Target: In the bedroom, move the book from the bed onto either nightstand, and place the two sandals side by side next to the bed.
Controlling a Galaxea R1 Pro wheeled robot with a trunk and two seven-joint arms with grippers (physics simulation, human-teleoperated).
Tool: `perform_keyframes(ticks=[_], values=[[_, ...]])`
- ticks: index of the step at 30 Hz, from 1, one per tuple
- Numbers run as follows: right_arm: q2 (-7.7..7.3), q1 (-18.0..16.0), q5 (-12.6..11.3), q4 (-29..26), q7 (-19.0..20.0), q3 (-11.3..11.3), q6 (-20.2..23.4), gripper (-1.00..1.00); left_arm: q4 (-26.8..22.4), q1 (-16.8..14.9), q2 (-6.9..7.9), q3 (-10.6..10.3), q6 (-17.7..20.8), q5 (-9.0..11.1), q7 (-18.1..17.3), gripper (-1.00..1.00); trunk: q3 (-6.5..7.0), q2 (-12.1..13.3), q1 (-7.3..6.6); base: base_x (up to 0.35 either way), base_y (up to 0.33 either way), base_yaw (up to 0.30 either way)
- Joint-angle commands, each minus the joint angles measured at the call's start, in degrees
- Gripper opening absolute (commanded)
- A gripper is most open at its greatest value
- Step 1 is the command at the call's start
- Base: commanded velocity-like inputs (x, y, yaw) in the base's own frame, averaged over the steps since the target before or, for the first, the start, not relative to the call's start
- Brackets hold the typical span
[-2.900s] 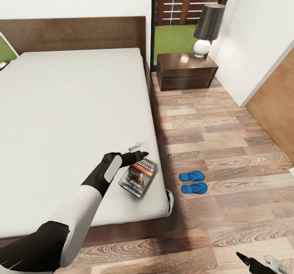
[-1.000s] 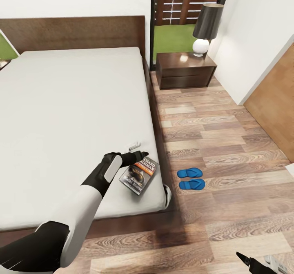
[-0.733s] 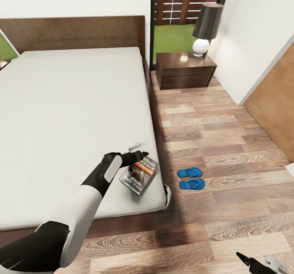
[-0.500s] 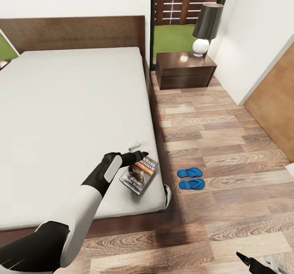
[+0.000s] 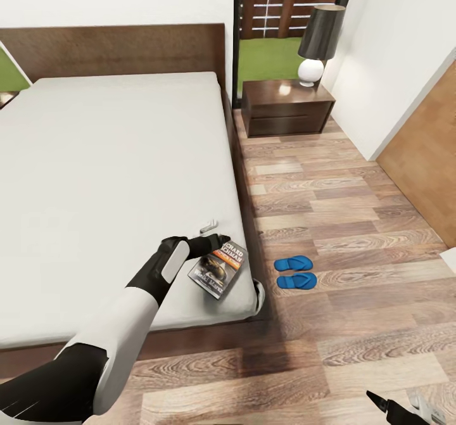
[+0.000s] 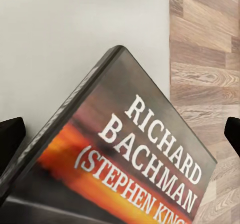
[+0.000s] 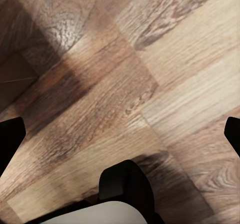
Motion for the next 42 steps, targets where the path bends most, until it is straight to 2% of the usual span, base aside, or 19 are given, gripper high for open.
perform_keyframes(ticks=[1, 42], values=[[-0.02, -0.05, -0.51, 0.10, 0.22, 0.27, -0.08, 1.00, -0.04, -0.02, 0.01, 0.01, 0.21, -0.03, -0.09, 1.00, -0.03, -0.02, -0.01, -0.010, 0.000, 0.000], [-0.01, -0.02, -0.51, 0.10, 0.22, 0.27, -0.15, 1.00, -0.04, -0.02, 0.01, 0.04, 0.21, -0.04, -0.09, 1.00, -0.03, -0.02, -0.01, -0.043, 0.000, 0.000]])
